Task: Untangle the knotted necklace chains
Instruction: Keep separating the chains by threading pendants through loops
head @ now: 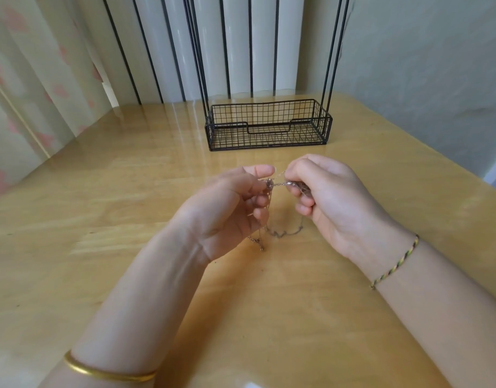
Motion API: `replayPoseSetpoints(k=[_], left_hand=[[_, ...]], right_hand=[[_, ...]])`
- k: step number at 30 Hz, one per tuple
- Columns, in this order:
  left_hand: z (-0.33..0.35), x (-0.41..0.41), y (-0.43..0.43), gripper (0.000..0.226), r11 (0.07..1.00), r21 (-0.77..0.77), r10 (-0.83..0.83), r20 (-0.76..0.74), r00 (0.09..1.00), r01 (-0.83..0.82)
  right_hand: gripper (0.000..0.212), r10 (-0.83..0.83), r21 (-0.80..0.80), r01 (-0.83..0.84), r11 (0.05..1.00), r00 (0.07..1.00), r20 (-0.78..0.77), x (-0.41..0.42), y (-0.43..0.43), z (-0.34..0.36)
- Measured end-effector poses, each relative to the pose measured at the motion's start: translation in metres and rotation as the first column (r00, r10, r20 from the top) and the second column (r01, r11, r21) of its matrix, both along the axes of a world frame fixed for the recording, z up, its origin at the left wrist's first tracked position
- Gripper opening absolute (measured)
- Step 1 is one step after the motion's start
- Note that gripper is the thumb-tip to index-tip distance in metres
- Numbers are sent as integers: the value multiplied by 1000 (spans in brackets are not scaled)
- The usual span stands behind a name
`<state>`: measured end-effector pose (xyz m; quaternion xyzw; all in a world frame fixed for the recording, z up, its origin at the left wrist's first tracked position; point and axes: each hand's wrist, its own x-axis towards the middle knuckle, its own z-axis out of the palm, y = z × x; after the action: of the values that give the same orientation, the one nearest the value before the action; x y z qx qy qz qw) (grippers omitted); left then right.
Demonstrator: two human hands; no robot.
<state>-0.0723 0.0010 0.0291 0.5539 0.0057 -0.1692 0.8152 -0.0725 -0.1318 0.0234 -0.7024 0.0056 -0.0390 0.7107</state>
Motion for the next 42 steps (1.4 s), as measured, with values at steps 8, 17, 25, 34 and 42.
replayPoseSetpoints(k=[8,17,25,34,42], left_hand=[[-2,-5,1,17,972,228,-94,142,985,60],[-3,-4,1,11,956,284,10,226,974,-76],[-1,-6,0,15,917,306,165,293,942,-256],[4,-9,-3,13,898,259,253,359,898,-357],[4,-4,0,13,964,-71,264,105,959,-258]], right_hand=[[16,-14,-51,15,999,1000,18,-1,-3,0],[15,35,-75,-35,997,999,-1,-4,-2,1],[16,52,-70,-51,996,999,8,-5,1,2],[18,-42,-44,41,998,999,-8,-2,0,-2],[23,-70,310,57,949,997,30,3,4,-2]])
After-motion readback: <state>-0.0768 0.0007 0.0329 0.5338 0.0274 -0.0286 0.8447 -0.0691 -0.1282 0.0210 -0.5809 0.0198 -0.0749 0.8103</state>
